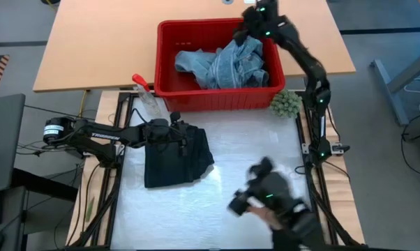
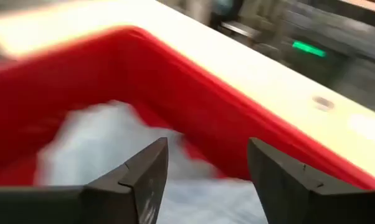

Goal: Fold Laundry from Bin
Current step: Fold the light blue pants

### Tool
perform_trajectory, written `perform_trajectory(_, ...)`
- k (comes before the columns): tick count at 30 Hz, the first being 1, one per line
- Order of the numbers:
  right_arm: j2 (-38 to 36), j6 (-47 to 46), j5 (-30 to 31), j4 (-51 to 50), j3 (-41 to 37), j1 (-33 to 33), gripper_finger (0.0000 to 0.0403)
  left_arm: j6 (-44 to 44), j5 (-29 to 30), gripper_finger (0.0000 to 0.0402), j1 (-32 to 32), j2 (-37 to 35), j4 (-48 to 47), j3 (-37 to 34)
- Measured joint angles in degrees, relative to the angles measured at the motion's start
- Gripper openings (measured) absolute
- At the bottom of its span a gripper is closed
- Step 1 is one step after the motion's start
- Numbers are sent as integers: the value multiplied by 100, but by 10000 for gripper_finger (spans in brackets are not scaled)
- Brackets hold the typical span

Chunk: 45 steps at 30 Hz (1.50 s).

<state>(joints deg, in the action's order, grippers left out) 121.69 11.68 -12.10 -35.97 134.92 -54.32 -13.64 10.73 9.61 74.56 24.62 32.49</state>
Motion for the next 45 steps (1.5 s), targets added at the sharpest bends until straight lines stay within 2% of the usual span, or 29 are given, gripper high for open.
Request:
perform_trajectory(5, 916, 166, -134, 822, -30, 846, 250, 170, -333, 143, 72, 0, 100, 0)
perform_trajectory(10, 1724, 332, -31, 1823, -13, 1377, 250, 395, -438, 143, 68, 44, 70, 0)
perform_trajectory(16, 2212, 639, 729, 1699, -6, 1466, 251, 492, -444, 143, 68, 46, 11, 0)
perform_trajectory(23, 2478, 661, 752, 1482, 14, 1267, 245, 494, -442, 143, 68, 46, 21, 0)
perform_trajectory(25, 2563, 732, 941, 1544, 14, 1268, 224, 501, -435, 143, 68, 46, 22, 0)
perform_trajectory(27, 2587, 870, 1061, 1551, -7, 1276, 183, 515, -436, 143, 68, 46, 35, 0)
perform_trajectory(31, 2652, 1036, 1223, 1626, 1, 1302, 52, 539, -433, 143, 68, 46, 35, 0)
perform_trajectory(32, 2650, 1071, 1223, 1677, 1, 1309, 31, 537, -431, 143, 68, 46, 35, 0)
perform_trajectory(35, 2485, 938, 1213, 1830, -6, 1309, 29, 537, -423, 143, 68, 46, 33, 0)
perform_trajectory(36, 2392, 815, 1090, 1904, -6, 1290, 32, 533, -421, 143, 68, 46, 27, 0)
perform_trajectory(40, 1935, -70, -114, 2338, -10, 1021, 29, 385, -410, 143, 68, 46, 9, 0)
perform_trajectory(45, 1252, -1809, -1643, 3447, -10, 473, 29, 274, -406, 143, 68, 46, 9, 0)
